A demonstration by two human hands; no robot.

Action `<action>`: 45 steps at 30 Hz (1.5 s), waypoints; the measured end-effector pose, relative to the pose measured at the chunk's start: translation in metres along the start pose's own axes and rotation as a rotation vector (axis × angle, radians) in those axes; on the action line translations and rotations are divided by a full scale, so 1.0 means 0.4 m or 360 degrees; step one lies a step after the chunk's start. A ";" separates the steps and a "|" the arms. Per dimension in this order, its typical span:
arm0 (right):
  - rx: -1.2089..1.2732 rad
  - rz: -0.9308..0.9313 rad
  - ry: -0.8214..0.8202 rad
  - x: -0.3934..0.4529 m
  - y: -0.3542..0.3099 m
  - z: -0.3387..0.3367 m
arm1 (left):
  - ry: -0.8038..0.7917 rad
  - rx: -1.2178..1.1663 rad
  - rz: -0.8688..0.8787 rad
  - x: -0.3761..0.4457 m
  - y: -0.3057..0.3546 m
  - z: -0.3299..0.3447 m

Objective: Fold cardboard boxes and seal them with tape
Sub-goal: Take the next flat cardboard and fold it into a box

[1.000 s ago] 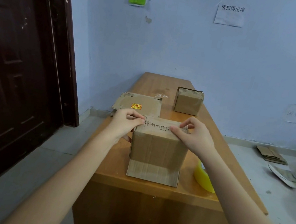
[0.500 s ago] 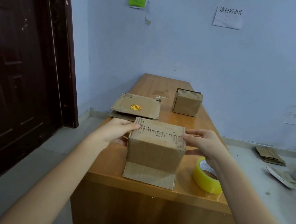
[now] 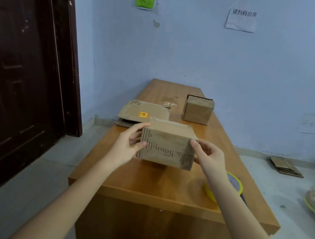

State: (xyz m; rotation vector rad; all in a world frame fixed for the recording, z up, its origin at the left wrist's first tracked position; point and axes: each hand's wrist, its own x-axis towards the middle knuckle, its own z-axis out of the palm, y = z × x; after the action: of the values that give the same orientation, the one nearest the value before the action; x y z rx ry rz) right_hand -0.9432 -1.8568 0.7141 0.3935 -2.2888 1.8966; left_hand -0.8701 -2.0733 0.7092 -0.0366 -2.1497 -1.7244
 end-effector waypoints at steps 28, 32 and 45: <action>-0.0028 0.0113 -0.0478 -0.020 0.100 -0.002 | 0.0013 0.0699 -0.0136 -0.046 -0.136 0.006; -0.0025 0.0079 -0.0568 -0.043 0.111 -0.002 | 0.0025 0.0855 0.0003 -0.062 -0.149 0.014; -0.0546 -0.0015 -0.0558 -0.072 0.129 0.004 | -0.0084 0.0773 -0.0175 -0.098 -0.151 0.011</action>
State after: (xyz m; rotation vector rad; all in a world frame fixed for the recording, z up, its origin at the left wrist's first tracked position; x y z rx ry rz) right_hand -0.9304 -1.8462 0.6572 0.7336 -2.7602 1.4800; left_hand -0.8502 -2.0757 0.6396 0.1714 -2.5923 -1.2197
